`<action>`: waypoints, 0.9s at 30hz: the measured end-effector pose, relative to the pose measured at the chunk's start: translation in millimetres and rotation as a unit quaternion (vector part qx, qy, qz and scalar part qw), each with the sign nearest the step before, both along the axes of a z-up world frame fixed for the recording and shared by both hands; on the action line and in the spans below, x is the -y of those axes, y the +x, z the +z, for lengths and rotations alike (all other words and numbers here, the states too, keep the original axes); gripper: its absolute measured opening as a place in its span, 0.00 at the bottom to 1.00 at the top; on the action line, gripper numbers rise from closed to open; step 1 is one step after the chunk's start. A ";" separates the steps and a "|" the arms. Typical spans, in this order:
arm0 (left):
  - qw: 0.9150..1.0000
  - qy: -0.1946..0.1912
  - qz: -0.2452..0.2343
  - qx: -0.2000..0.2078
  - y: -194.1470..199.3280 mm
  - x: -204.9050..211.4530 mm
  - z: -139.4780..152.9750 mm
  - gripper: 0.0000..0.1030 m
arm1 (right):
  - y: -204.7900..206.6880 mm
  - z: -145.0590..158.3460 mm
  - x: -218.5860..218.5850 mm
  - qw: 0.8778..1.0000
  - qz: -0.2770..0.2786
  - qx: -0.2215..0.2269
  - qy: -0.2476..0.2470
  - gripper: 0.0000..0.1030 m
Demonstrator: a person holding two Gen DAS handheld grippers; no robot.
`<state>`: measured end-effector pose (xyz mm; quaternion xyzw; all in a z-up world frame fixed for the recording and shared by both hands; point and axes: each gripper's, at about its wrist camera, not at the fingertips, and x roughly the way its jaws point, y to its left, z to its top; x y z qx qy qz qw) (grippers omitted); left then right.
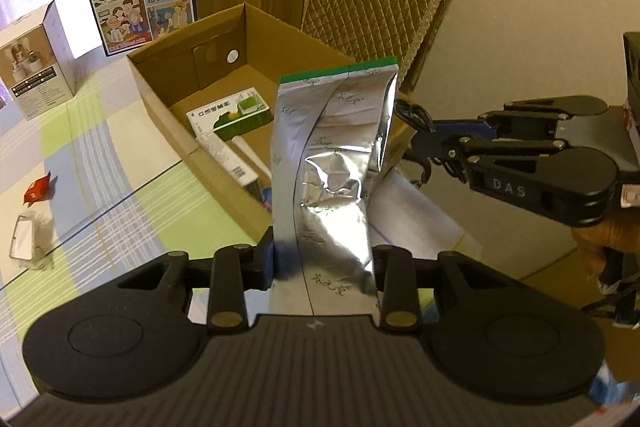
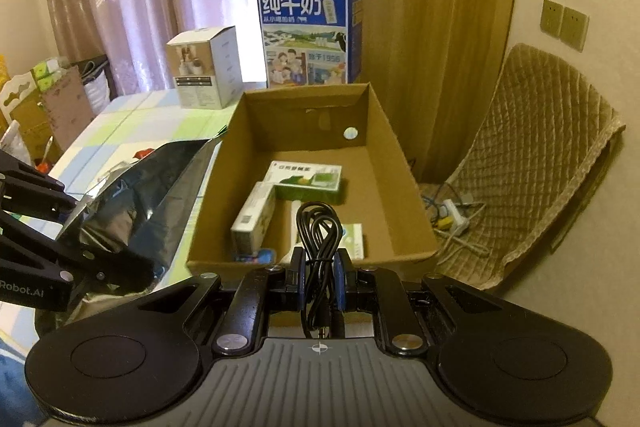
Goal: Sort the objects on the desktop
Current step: 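Carry the foil bag with left tool while right tool carries the cable over the box, then open left tool to drop the foil bag while right tool releases the cable inside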
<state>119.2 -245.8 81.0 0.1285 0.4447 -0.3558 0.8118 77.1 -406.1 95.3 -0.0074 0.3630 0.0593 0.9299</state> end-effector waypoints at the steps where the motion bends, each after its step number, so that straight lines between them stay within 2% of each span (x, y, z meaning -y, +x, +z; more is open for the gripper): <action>1: 1.000 -0.002 0.002 0.000 2.5 2.2 0.3 0.29 | 2.9 -0.1 1.5 1.000 0.001 0.000 -0.002 0.11; 15: 0.999 -0.037 0.033 -0.003 53.1 27.2 6.2 0.29 | 46.2 1.5 17.3 1.000 0.007 0.007 -0.006 0.11; 27: 0.995 -0.068 0.069 -0.022 92.1 39.3 -10.2 0.29 | 84.0 -7.3 27.2 1.000 0.006 0.004 -0.004 0.11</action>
